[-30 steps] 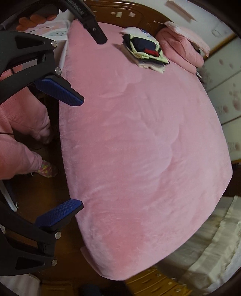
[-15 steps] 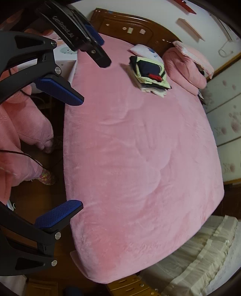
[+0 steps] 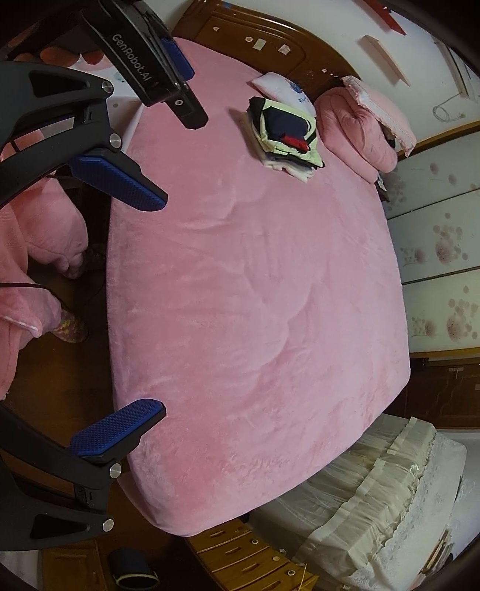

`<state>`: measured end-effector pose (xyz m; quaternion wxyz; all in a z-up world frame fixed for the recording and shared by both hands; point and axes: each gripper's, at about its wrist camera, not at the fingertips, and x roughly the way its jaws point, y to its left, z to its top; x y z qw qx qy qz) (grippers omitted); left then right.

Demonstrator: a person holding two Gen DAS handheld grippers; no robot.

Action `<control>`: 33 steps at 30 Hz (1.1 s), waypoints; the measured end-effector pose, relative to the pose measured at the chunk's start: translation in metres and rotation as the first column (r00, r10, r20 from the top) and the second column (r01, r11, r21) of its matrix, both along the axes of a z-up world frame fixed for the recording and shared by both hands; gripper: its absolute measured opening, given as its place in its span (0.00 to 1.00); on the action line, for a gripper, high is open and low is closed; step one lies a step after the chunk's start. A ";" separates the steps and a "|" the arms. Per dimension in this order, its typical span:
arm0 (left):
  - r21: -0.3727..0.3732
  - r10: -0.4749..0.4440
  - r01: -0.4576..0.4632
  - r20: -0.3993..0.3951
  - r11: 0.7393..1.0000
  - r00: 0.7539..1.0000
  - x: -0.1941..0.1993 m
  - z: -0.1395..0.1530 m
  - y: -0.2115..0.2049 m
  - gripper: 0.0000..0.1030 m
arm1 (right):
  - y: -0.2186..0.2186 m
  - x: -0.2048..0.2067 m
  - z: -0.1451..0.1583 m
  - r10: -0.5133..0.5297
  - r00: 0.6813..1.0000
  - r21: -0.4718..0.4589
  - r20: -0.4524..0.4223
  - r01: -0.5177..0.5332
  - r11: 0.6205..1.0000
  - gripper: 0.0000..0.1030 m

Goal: Fold large clothes

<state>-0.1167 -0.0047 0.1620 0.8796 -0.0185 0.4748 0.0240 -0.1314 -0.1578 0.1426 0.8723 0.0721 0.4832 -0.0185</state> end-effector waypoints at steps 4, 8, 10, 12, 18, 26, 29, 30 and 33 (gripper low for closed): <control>0.019 0.002 -0.002 -0.007 1.000 1.000 0.001 -0.004 -0.004 0.80 | -0.005 0.001 0.000 0.018 1.000 -0.008 0.007 -0.018 1.000 1.00; 0.024 0.010 -0.009 -0.014 1.000 1.000 0.002 -0.006 -0.005 0.80 | -0.010 0.008 -0.005 0.044 0.999 -0.020 -0.006 -0.045 0.999 1.00; 0.033 0.018 -0.018 -0.022 0.999 1.000 0.003 -0.009 -0.004 0.80 | -0.011 0.011 -0.005 0.056 0.998 -0.024 -0.006 -0.056 0.998 1.00; 0.039 0.020 -0.019 -0.028 0.999 0.999 0.005 -0.010 -0.004 0.80 | -0.013 0.015 -0.009 0.064 0.998 -0.026 -0.008 -0.065 0.998 1.00; 0.041 0.014 -0.012 -0.028 0.999 1.000 0.008 -0.012 -0.004 0.80 | -0.012 0.022 -0.012 0.082 0.997 -0.021 -0.015 -0.082 0.996 1.00; 0.026 -0.008 0.008 -0.018 1.000 1.000 0.012 -0.011 0.002 0.80 | -0.006 0.021 -0.011 0.104 0.995 -0.037 0.010 -0.104 0.994 1.00; 0.023 -0.015 0.015 -0.018 1.000 1.000 0.012 -0.012 0.002 0.80 | -0.007 0.019 -0.012 0.098 0.995 -0.039 0.010 -0.097 0.995 1.00; 0.022 -0.017 0.017 -0.018 1.000 1.000 0.012 -0.012 0.002 0.80 | -0.007 0.019 -0.012 0.096 0.995 -0.040 0.009 -0.096 0.995 1.00; 0.023 -0.024 0.024 -0.013 0.999 1.000 0.011 -0.011 -0.001 0.80 | -0.009 0.020 -0.012 0.094 0.996 -0.040 0.004 -0.094 0.995 1.00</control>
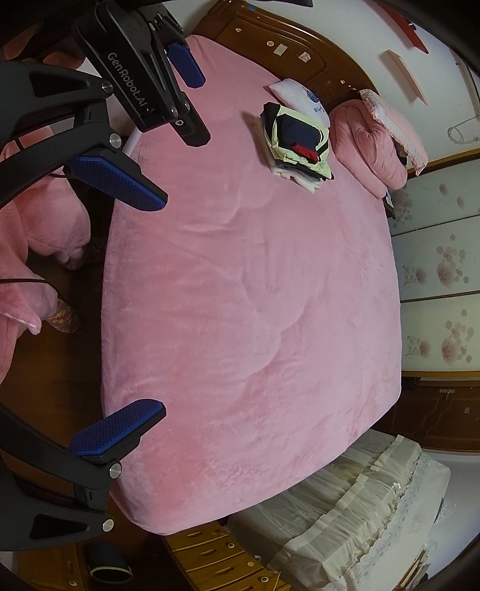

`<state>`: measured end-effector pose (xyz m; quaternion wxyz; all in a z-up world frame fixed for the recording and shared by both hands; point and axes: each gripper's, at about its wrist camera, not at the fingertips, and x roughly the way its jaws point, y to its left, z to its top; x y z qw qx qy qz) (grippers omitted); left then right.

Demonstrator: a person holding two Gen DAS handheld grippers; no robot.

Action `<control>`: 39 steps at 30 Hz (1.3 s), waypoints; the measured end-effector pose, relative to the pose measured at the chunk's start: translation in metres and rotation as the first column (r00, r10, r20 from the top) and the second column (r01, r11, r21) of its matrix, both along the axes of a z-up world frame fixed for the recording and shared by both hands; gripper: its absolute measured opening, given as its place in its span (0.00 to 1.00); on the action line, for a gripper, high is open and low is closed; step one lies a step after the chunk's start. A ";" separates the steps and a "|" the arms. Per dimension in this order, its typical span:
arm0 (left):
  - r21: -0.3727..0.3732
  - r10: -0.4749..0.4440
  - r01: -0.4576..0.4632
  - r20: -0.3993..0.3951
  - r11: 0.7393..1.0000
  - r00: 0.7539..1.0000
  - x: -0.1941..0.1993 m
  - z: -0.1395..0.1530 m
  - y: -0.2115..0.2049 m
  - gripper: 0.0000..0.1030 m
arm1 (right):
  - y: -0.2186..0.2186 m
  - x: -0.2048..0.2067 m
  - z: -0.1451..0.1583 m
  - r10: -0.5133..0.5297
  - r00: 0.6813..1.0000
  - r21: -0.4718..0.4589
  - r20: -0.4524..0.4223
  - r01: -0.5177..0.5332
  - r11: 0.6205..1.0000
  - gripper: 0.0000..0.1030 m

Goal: Fold large clothes

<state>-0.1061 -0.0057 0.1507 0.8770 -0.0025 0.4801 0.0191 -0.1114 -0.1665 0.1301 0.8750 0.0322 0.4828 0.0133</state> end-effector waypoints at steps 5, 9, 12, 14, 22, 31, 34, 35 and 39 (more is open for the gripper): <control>-0.004 -0.001 0.001 -0.003 1.000 1.000 0.000 -0.001 0.000 0.80 | 0.000 0.000 0.000 0.003 1.000 -0.001 0.000 -0.003 1.000 1.00; -0.005 0.001 -0.001 -0.009 1.000 1.000 -0.002 -0.001 -0.001 0.80 | -0.001 0.000 0.000 0.007 1.000 -0.002 -0.004 -0.007 1.000 1.00; -0.005 0.003 -0.003 -0.013 1.000 1.000 -0.002 -0.001 -0.002 0.81 | -0.005 0.003 0.000 0.012 1.000 -0.002 -0.006 -0.012 1.000 1.00; -0.007 0.008 -0.008 -0.017 1.000 1.000 -0.001 -0.002 -0.001 0.85 | -0.005 0.003 -0.001 0.013 1.000 -0.001 -0.006 -0.013 1.000 1.00; -0.024 0.042 -0.043 -0.043 0.999 0.998 -0.004 -0.009 0.008 1.00 | -0.003 0.002 -0.001 0.012 1.000 -0.001 -0.006 -0.012 1.000 1.00; -0.022 0.052 -0.053 -0.046 0.998 0.998 -0.004 -0.010 0.009 1.00 | -0.004 0.003 -0.001 0.016 1.000 -0.002 -0.008 -0.016 1.000 1.00; -0.020 0.056 -0.057 -0.045 0.998 0.997 -0.005 -0.010 0.010 1.00 | -0.004 0.003 -0.002 0.023 1.000 -0.004 -0.007 -0.023 1.000 1.00; -0.020 0.056 -0.057 -0.045 0.998 0.997 -0.004 -0.010 0.011 1.00 | -0.004 0.003 -0.002 0.022 1.000 -0.003 -0.008 -0.022 1.000 1.00; -0.020 0.055 -0.056 -0.046 0.998 0.997 -0.005 -0.010 0.010 1.00 | -0.003 0.003 -0.002 0.022 1.000 -0.003 -0.008 -0.022 1.000 1.00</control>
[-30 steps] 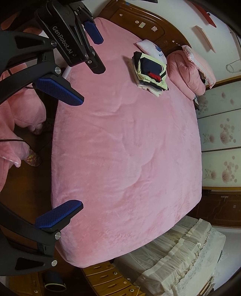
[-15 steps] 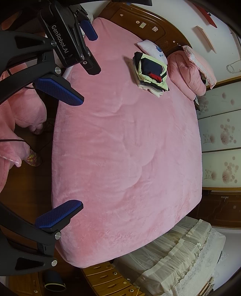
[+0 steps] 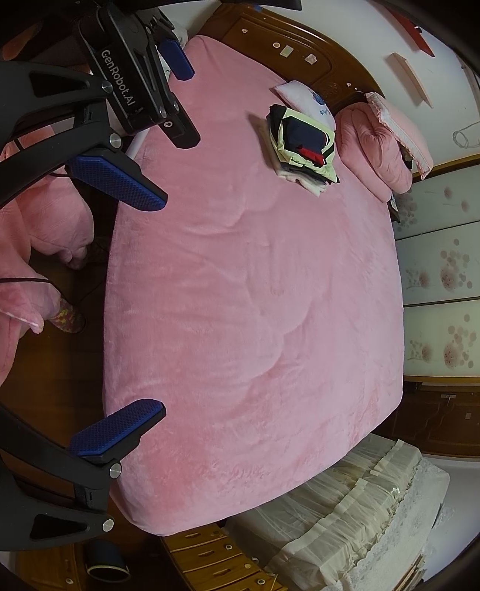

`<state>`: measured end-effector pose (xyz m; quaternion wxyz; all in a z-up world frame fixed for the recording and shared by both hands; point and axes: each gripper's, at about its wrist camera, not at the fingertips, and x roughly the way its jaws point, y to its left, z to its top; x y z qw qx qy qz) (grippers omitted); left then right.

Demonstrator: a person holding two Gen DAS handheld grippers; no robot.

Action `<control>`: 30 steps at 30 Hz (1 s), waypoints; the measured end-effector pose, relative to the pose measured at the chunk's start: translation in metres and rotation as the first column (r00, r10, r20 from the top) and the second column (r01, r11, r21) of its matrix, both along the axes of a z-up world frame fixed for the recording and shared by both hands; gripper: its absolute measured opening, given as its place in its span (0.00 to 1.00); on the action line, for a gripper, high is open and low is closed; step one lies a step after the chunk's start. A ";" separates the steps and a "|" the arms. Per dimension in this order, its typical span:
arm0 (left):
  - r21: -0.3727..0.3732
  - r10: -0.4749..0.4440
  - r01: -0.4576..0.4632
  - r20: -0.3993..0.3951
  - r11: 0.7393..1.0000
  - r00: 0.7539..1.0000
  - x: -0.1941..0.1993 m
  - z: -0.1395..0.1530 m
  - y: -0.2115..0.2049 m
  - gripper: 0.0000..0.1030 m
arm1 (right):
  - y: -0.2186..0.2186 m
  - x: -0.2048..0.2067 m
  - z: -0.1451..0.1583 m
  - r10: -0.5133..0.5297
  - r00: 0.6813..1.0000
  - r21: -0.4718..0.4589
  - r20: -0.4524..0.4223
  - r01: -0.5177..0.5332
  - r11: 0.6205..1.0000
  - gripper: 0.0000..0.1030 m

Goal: Fold large clothes

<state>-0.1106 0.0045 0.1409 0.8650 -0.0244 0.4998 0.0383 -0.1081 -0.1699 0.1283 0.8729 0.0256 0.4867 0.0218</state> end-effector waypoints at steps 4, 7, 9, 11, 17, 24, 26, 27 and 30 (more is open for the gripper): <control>0.000 0.000 0.000 0.000 1.000 1.000 0.000 0.000 0.000 1.00 | -0.001 0.000 -0.001 0.001 1.000 0.001 -0.004 -0.001 1.000 1.00; 0.000 0.002 -0.002 -0.001 1.000 1.000 0.000 0.000 0.000 1.00 | -0.005 0.005 -0.002 0.009 1.000 0.002 -0.008 -0.009 1.000 1.00; -0.003 0.002 -0.002 -0.001 1.000 1.000 0.000 0.000 0.000 1.00 | -0.007 0.006 -0.003 0.015 1.000 0.002 -0.010 -0.015 1.000 1.00; 0.000 0.001 -0.001 0.000 1.000 1.000 0.000 0.000 0.000 1.00 | -0.007 0.005 -0.004 0.017 1.000 0.002 -0.011 -0.017 1.000 1.00; 0.000 0.001 -0.001 0.002 1.000 1.000 0.000 0.000 0.001 0.99 | -0.006 0.005 -0.004 0.015 1.000 0.002 -0.011 -0.015 1.000 1.00; 0.003 0.004 -0.004 0.003 1.000 1.000 -0.003 -0.001 0.001 0.99 | -0.007 0.005 -0.004 0.018 1.000 0.003 -0.011 -0.018 1.000 1.00; 0.004 0.003 -0.003 0.004 1.000 1.000 -0.003 -0.001 0.001 0.99 | -0.007 0.005 -0.005 0.018 1.000 0.002 -0.011 -0.018 1.000 1.00; 0.003 0.002 -0.002 0.003 1.000 1.000 -0.003 -0.001 0.002 0.99 | -0.007 0.006 -0.004 0.017 1.000 0.002 -0.012 -0.017 1.000 1.00; 0.003 0.001 -0.001 0.003 1.000 1.000 -0.002 -0.001 0.002 0.99 | -0.007 0.006 -0.004 0.017 1.000 0.002 -0.012 -0.017 1.000 1.00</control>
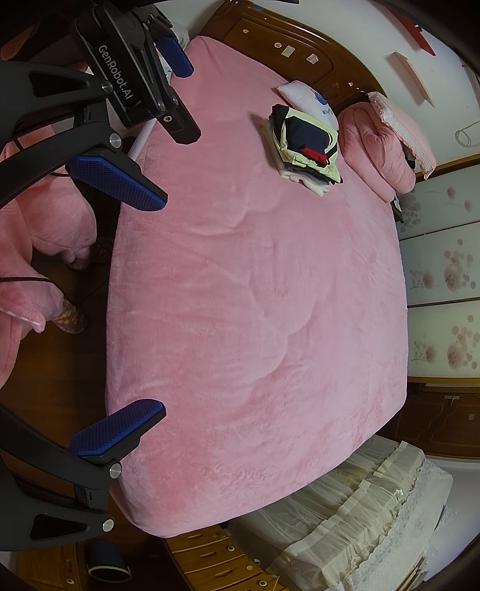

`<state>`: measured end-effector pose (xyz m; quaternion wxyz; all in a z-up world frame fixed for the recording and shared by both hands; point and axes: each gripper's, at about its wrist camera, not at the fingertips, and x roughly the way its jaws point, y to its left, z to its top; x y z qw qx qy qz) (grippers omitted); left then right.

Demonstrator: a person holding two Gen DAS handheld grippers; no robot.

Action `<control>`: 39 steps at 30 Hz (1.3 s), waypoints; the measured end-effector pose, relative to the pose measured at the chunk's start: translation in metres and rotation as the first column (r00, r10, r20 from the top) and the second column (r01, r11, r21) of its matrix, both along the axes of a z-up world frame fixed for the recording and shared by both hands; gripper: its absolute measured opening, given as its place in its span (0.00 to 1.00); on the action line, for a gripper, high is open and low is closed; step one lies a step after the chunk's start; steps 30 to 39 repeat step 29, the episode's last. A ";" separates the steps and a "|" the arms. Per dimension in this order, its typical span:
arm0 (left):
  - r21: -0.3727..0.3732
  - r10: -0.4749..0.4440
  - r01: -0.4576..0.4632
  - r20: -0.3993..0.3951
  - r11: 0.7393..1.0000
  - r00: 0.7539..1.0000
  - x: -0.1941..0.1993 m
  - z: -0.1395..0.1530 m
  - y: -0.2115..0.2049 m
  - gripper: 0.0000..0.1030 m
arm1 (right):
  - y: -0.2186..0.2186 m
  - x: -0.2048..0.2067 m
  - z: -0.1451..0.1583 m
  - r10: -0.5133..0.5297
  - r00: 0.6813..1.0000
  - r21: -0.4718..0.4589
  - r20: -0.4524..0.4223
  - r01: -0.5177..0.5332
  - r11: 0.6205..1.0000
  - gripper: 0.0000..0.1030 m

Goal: Fold large clothes

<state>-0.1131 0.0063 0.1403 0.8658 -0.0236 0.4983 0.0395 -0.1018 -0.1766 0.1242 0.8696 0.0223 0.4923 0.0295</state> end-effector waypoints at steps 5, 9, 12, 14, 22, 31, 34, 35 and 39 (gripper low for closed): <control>-0.001 0.000 0.000 0.000 1.000 1.000 0.000 0.000 0.000 0.99 | -0.001 0.001 -0.002 0.003 1.000 -0.001 -0.003 -0.003 1.000 1.00; -0.001 0.002 -0.002 0.000 1.000 1.000 -0.001 0.000 0.000 0.99 | -0.001 0.001 -0.002 0.003 1.000 -0.001 -0.002 -0.003 1.000 1.00; 0.001 0.002 -0.002 -0.001 1.000 1.000 0.000 0.000 0.000 0.99 | -0.002 0.002 -0.002 0.005 1.000 -0.001 -0.003 -0.005 1.000 1.00; -0.001 0.001 -0.001 -0.001 1.000 1.000 0.000 0.000 0.000 0.99 | -0.001 0.001 -0.002 0.004 1.000 0.000 -0.003 -0.004 1.000 1.00; 0.001 0.000 0.000 -0.001 1.000 1.000 0.000 0.000 0.000 1.00 | -0.001 0.001 -0.002 0.003 1.000 -0.001 -0.005 -0.003 1.000 1.00; 0.004 0.002 -0.002 -0.001 1.000 1.000 -0.001 0.000 -0.002 0.99 | -0.003 -0.005 -0.007 -0.004 1.000 0.003 -0.010 0.004 1.000 1.00; 0.004 0.002 -0.002 -0.001 1.000 1.000 -0.001 0.000 -0.002 0.99 | -0.003 -0.005 -0.007 -0.004 1.000 0.003 -0.010 0.004 1.000 1.00; 0.004 0.002 -0.002 -0.001 1.000 1.000 -0.001 0.000 -0.002 0.99 | -0.003 -0.005 -0.007 -0.004 1.000 0.003 -0.010 0.004 1.000 1.00; 0.004 0.002 -0.002 -0.001 1.000 1.000 -0.001 0.000 -0.002 0.99 | -0.003 -0.005 -0.007 -0.004 1.000 0.003 -0.010 0.004 1.000 1.00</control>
